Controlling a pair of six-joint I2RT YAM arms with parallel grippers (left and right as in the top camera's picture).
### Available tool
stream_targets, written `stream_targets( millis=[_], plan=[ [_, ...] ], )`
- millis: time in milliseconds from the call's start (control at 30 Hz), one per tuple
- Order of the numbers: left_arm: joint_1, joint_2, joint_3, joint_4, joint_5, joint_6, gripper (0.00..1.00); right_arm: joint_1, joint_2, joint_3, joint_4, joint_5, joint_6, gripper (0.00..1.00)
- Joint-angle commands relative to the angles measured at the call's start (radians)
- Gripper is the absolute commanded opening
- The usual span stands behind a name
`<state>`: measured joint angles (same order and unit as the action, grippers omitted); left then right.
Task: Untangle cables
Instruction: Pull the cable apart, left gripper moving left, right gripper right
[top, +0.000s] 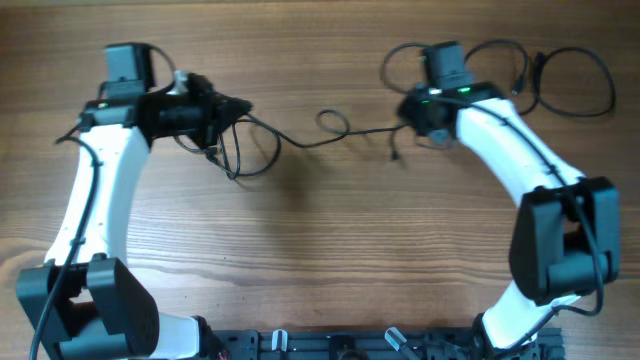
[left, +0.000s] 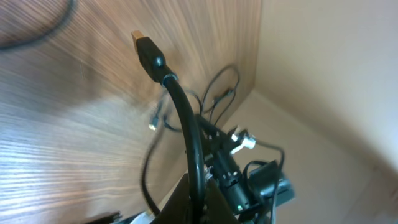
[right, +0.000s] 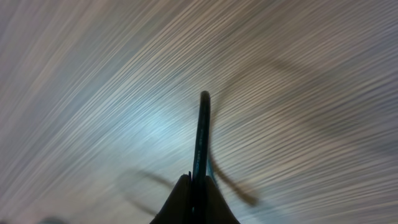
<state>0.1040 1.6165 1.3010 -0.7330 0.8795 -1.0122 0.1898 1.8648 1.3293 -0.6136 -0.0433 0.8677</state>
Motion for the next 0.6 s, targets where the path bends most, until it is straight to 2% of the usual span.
stream_targets(
  millis=[0, 200, 567],
  plan=[
    [0.087, -0.014, 0.010, -0.047, -0.012, 0.058, 0.04, -0.134, 0.010, 0.002, -0.041, 0.085, -0.122, 0.04],
    [0.158, -0.014, 0.010, -0.124, 0.021, 0.144, 0.04, -0.290, 0.010, 0.002, -0.068, 0.084, -0.171, 0.04],
    [0.286, -0.014, 0.010, -0.164, 0.012, 0.260, 0.04, -0.493, 0.010, -0.002, -0.091, 0.114, -0.232, 0.04]
  ],
)
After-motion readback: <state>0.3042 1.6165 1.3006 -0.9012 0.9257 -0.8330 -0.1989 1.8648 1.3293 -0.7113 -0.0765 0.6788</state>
